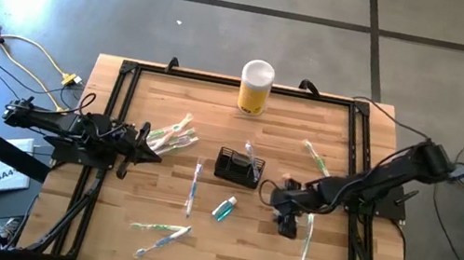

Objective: Pick & Place toothbrushing station
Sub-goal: Put the right mouthwash into the wire organizer

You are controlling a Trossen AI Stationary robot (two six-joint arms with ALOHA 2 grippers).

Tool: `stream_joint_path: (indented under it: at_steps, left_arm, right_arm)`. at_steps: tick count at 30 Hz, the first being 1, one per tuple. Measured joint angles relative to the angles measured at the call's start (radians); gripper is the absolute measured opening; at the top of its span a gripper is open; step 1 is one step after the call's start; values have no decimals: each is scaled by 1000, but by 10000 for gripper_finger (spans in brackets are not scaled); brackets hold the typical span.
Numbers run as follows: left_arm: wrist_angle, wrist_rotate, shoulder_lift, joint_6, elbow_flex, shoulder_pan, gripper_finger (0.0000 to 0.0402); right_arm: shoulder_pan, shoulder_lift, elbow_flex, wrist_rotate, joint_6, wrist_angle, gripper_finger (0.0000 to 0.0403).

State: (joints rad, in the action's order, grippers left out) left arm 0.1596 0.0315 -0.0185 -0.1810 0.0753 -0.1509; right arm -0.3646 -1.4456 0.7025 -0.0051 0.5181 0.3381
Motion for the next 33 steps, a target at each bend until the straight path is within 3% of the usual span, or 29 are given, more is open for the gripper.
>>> stream_joint_path:
  at_steps: [11, 28, 33]
  left_arm:
    - [0, 0, 0, 0, 0, 0, 0]
    - [3, 0, 0, 0, 0, 0, 0]
    - [16, 2, 0, 0, 0, 0, 0]
  right_arm:
    - [20, -35, 0, 41, -50, 34, 235]
    - [20, -35, 0, 55, 13, 97, 235]
    - [25, -91, 0, 49, 34, 90, 235]
